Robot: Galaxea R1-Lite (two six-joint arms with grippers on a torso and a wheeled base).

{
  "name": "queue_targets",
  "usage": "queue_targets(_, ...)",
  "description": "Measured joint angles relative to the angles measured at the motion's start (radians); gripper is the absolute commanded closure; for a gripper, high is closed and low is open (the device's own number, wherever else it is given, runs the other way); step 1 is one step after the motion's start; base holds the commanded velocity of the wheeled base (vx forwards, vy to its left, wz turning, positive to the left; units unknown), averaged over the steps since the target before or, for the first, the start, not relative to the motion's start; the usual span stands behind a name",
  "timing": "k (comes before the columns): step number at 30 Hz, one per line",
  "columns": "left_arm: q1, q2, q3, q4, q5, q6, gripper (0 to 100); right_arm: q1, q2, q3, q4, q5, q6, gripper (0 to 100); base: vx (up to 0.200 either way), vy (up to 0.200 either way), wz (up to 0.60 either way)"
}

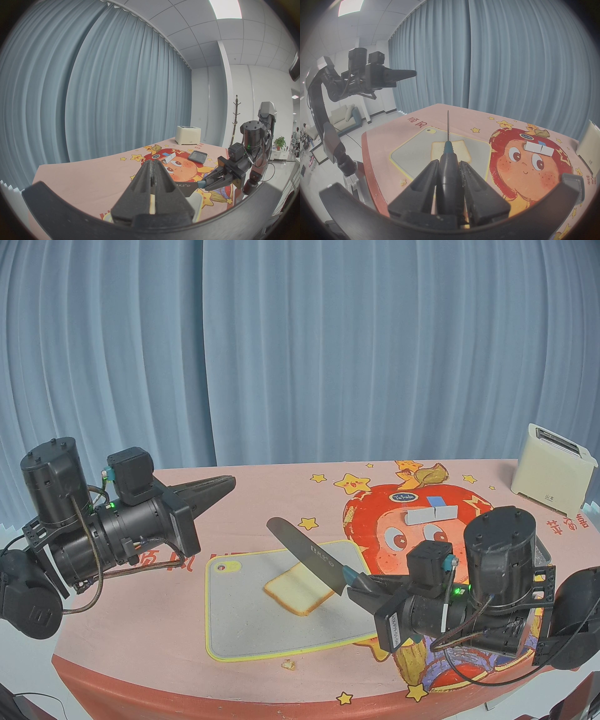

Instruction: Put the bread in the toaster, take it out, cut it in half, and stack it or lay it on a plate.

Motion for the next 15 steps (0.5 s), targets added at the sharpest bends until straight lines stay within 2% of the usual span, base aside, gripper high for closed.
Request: queue_targets(15,-0.002,0.093,-0.03,-0.096,0.032,-0.001,100,0.002,0.001,0.047,-0.006,0.006,-0.005,100,0.0,0.0,0.0)
